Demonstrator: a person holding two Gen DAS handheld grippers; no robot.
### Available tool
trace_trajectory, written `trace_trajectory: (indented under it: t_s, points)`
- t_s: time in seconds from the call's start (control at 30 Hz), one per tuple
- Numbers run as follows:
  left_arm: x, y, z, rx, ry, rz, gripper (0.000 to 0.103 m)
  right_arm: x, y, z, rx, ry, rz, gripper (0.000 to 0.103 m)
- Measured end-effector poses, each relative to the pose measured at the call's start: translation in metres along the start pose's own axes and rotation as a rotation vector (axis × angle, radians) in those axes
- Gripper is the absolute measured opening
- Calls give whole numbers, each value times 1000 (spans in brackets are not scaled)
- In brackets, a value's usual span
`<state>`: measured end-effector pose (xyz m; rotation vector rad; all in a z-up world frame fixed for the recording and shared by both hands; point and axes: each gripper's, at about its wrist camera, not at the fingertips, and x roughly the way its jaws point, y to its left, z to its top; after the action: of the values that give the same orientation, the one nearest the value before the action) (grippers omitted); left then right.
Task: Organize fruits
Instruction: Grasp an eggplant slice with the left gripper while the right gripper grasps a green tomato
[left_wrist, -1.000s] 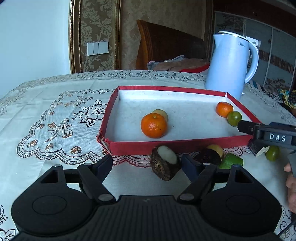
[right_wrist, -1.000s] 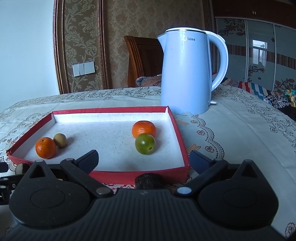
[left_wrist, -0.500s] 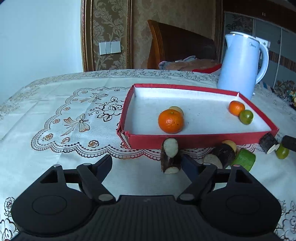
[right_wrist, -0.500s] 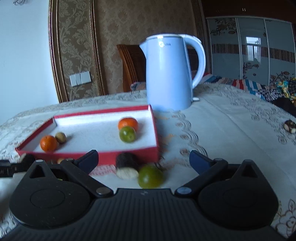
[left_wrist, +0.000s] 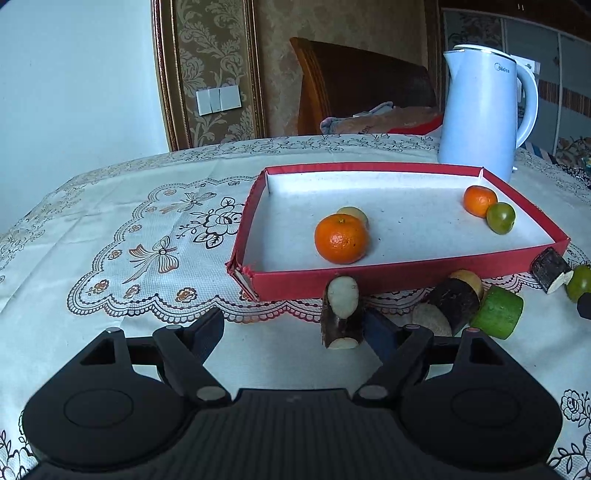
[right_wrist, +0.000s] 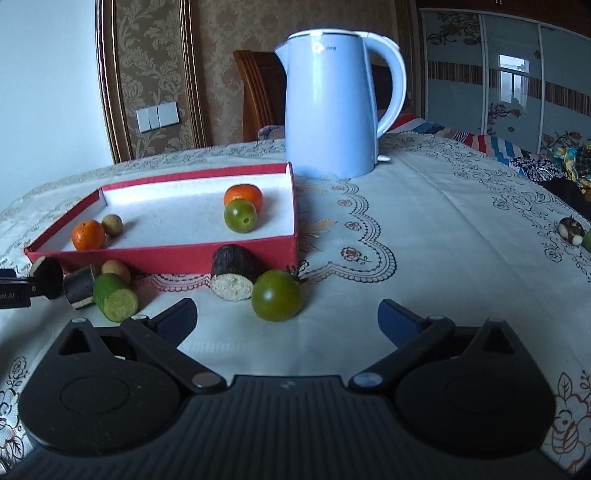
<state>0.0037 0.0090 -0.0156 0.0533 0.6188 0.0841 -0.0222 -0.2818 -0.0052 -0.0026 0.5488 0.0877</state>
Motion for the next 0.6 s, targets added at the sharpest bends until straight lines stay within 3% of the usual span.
trace_trajectory:
  t_s: [0.07, 0.17, 0.33, 0.6]
  points:
    - [2, 0, 0, 1, 8, 0, 82, 2, 2, 1, -23, 6, -27, 103]
    - [5, 2, 1, -5, 30, -6, 82, 7, 1, 4, -49, 12, -53, 94]
    - [11, 10, 3, -56, 68, -39, 82, 19, -3, 9, -30, 64, 1, 87]
    - [12, 4, 3, -26, 57, -8, 83, 26, 1, 13, -49, 61, 8, 81]
